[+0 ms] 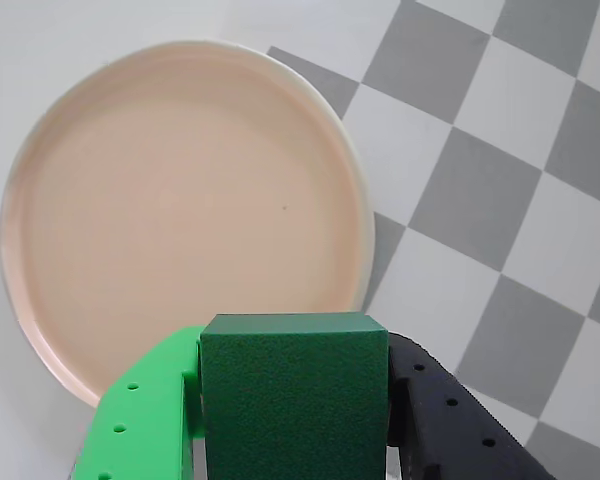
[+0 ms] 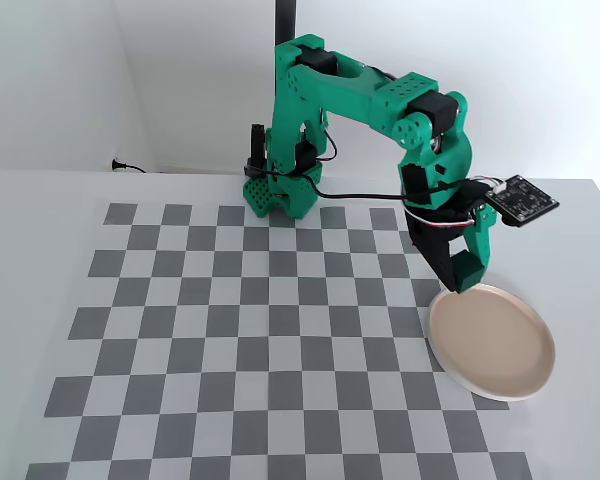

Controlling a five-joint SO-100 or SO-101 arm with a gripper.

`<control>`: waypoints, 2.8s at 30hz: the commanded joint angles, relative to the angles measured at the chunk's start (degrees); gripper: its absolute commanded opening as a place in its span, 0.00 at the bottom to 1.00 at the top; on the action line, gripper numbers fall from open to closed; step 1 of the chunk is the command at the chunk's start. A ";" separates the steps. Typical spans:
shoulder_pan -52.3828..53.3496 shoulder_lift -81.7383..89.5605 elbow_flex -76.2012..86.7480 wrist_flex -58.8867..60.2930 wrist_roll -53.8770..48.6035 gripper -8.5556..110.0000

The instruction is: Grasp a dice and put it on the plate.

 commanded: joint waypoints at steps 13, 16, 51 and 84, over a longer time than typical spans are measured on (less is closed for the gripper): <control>-3.78 -39.11 -55.37 9.58 1.85 0.04; -4.75 -43.07 -59.06 9.58 1.93 0.04; -4.13 -43.51 -63.46 10.72 3.34 0.23; 3.78 -9.93 -59.68 38.23 1.49 0.04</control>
